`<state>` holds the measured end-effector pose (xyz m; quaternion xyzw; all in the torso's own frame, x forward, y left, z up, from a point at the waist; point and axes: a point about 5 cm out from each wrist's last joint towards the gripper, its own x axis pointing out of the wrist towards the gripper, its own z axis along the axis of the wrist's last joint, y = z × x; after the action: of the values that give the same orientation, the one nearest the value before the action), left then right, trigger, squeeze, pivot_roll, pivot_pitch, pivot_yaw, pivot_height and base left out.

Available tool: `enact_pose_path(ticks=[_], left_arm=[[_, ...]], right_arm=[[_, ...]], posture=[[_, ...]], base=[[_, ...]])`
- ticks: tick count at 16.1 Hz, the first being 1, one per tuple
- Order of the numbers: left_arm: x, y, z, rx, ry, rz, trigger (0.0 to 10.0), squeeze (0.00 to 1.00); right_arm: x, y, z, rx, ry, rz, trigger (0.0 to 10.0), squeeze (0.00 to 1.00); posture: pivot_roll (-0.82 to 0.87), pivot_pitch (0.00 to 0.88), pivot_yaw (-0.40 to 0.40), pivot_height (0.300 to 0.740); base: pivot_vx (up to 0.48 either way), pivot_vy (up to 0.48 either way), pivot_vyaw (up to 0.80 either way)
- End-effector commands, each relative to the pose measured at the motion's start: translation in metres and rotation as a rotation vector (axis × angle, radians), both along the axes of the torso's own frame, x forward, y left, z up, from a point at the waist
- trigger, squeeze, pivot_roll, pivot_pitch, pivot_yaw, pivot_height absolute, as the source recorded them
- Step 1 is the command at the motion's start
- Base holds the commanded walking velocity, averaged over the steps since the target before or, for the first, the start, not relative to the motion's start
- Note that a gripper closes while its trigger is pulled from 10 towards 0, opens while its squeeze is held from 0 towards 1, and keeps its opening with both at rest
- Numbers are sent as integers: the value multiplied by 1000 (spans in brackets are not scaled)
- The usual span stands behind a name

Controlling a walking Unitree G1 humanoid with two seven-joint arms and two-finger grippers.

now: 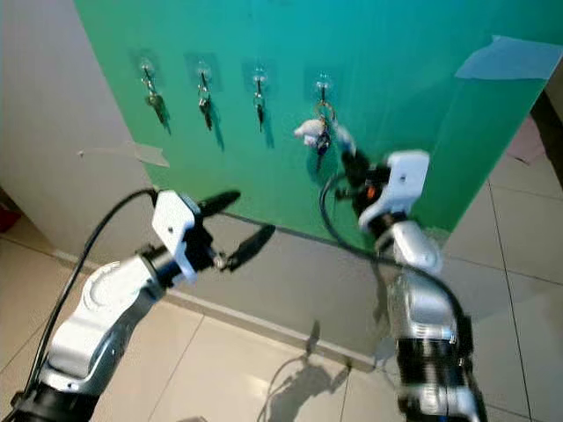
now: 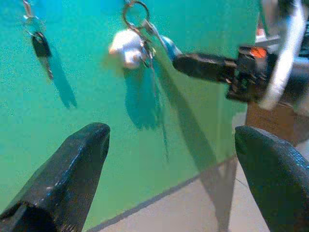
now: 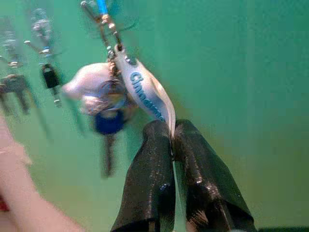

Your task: Hang keys on a hook

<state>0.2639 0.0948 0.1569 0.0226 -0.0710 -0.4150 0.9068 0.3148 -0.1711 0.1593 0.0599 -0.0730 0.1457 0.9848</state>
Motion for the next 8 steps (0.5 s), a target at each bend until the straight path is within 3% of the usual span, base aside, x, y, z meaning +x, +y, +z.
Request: enact_pose_path(ticks=[1,3,6,7,8], left_arm=[[1,3,3,-1,-13,10,10000,0],[2,2,4,-8,-15,9,10000,0],[3,2,4,-6,-17,2,10000,0],[4,1,4,-6,-17,1,10000,0],[4,1,4,-4,-15,0,10000,0]], right_arm=[[-3,-3,-7,5,43,-15,10000,0],[-14,3,-18,15,70,1,10000,0],[-14,5,-15,25,58,1,10000,0],[-13,4,-12,36,49,-1,10000,655],[-13,3,-7,78,30,7,10000,1000]], posture=[[-47,0,64,740],[-50,0,65,740],[-57,0,73,740],[-63,0,79,740],[-63,0,77,740]], base=[[0,0,0],[0,0,0],[0,0,0],[0,0,0],[0,0,0]])
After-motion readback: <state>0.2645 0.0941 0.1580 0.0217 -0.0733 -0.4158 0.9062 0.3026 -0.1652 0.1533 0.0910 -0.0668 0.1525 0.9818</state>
